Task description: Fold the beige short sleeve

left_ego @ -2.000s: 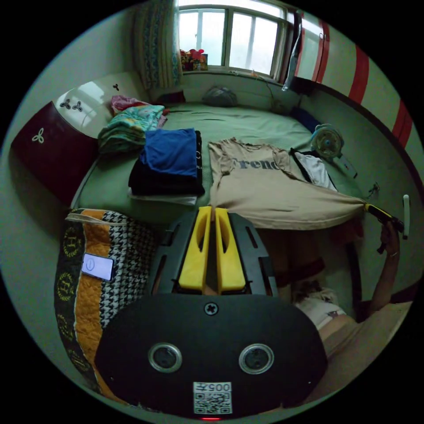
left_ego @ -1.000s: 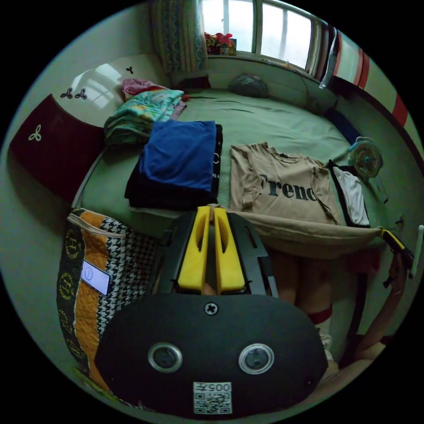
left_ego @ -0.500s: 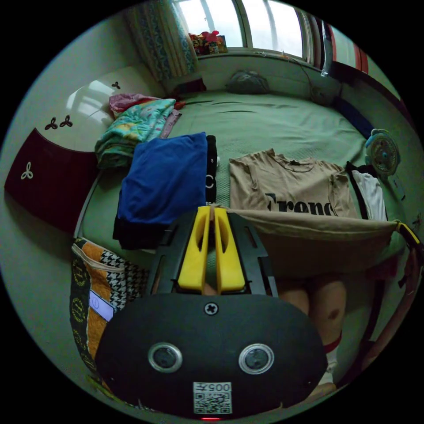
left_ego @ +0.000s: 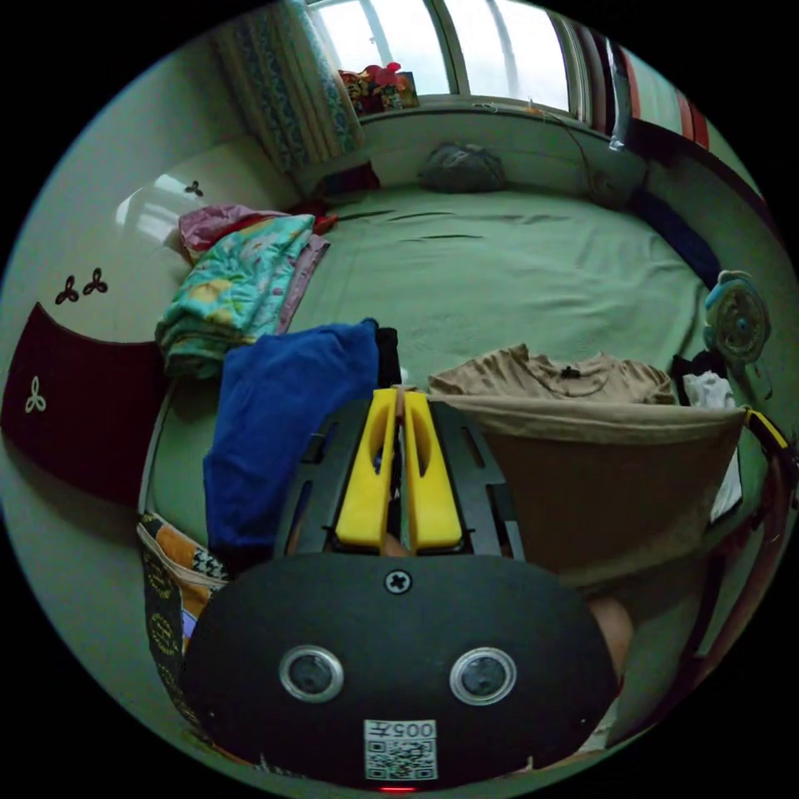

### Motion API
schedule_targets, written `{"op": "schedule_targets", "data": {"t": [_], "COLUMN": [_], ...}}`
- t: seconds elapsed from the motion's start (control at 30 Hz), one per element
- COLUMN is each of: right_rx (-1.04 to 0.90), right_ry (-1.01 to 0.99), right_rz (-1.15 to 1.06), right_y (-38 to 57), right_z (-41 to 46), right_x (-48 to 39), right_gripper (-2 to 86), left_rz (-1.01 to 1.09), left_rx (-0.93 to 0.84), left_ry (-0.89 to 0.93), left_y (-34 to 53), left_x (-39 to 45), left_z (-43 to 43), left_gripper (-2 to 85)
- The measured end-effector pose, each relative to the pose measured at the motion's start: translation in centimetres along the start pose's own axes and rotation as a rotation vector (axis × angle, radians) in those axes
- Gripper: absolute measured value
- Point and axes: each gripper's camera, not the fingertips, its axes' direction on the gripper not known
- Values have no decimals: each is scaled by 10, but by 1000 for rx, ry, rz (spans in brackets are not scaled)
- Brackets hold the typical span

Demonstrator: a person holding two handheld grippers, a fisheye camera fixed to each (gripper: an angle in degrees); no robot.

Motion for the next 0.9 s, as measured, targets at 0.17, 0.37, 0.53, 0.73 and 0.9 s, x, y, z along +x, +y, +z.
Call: {"op": "schedule_targets", "data": {"t": [0.17,0.37,0.53,0.73,0.9], "right_rx": [-114,-43,-86,-184,-250], "right_ry": [-115,-198,-237,-268,-257], "right_rz": [16,2,-181,-182,-149], "right_y": [-66,-62,6,59,55], "right_z": [84,94,84,102,123], "right_x": [-28,-23,-29,-41,-56], "right_gripper": [20,68,80,105,69], "left_rz": [-72,-83,71,78,49], "left_rx": [-130,-73,-114,-257,-248], "left_ry": [97,93,216,227,217], "left_y": [-73,-84,-28,24,17], "left_x": [16,16,40,70,84], "left_z": [113,155,169,231,265], "left_gripper": [32,44,61,87,69]}}
